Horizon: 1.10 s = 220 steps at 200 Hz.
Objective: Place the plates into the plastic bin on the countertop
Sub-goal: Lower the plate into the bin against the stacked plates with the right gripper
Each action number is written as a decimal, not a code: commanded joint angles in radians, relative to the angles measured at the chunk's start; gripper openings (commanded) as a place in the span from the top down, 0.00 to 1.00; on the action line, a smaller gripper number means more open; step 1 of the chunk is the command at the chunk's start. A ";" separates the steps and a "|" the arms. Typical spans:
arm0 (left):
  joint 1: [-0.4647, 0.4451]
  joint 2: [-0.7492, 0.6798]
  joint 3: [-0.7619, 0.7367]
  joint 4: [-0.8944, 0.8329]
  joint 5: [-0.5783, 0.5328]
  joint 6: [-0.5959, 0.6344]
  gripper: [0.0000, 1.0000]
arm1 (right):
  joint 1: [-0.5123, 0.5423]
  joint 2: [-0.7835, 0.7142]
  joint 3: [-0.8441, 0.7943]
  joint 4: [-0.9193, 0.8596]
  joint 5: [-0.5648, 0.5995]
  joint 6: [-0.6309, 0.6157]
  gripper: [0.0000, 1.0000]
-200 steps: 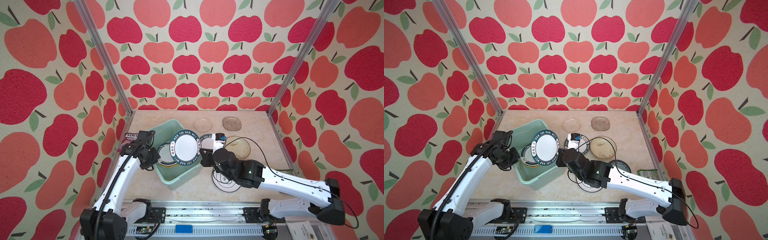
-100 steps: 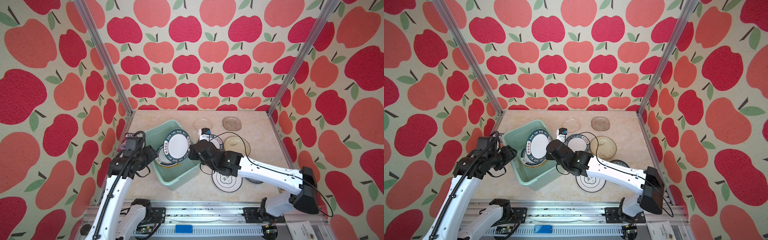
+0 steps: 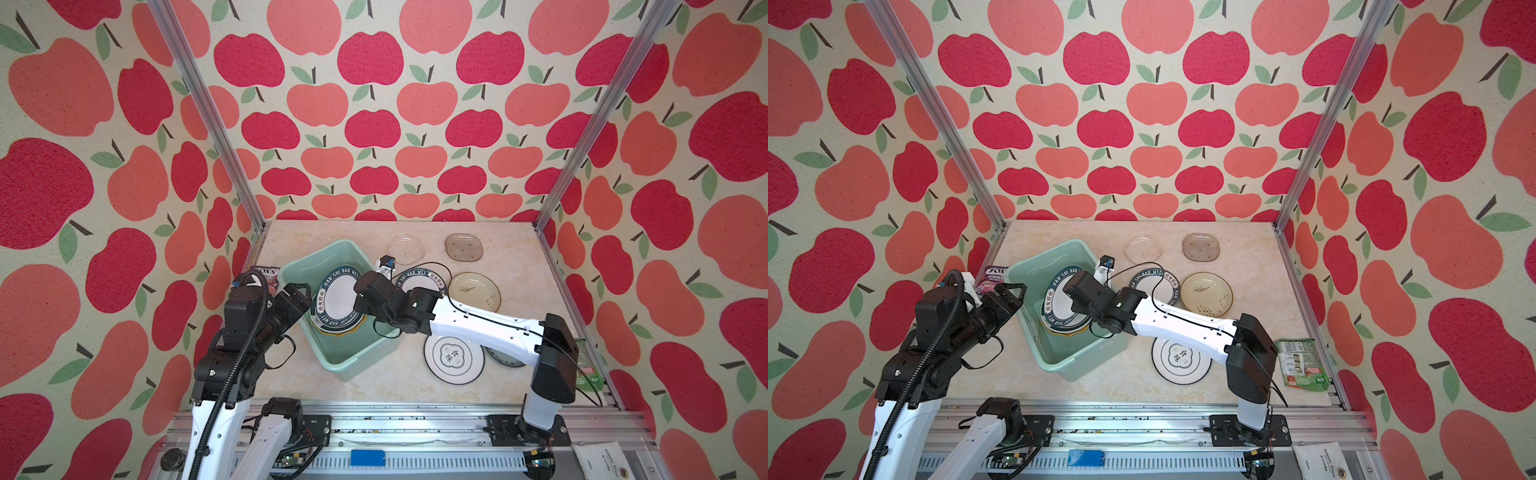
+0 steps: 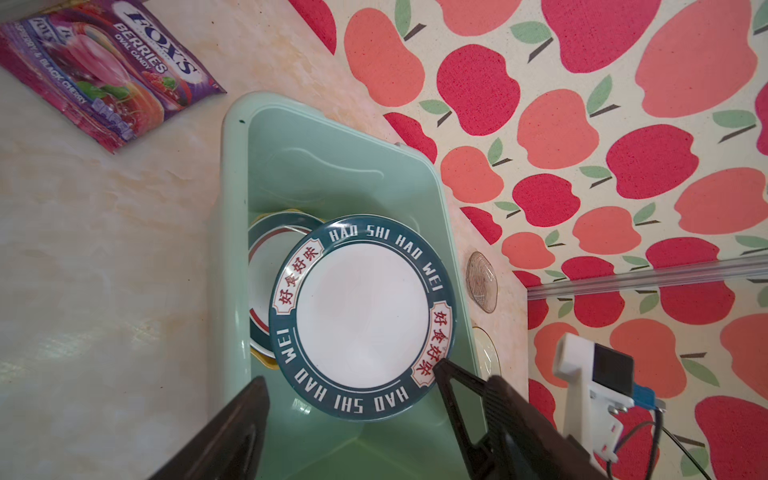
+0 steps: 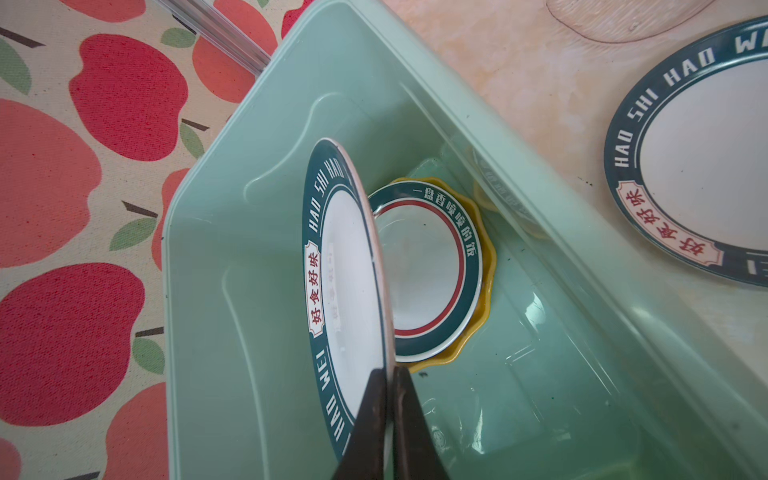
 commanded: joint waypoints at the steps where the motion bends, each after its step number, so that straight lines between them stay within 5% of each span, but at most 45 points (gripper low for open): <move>1: -0.001 -0.009 0.033 0.028 0.058 0.032 0.15 | -0.017 0.026 0.042 -0.020 -0.020 0.047 1.00; 118: 0.001 0.015 0.027 0.037 0.094 0.056 0.13 | -0.065 0.152 0.066 0.069 -0.121 0.050 1.00; 183: 0.001 -0.002 0.019 0.015 0.082 0.063 0.11 | -0.076 0.192 0.070 0.093 -0.146 0.058 0.94; 220: 0.001 -0.002 0.019 0.007 0.078 0.072 0.11 | -0.082 0.207 0.066 0.094 -0.154 0.069 0.82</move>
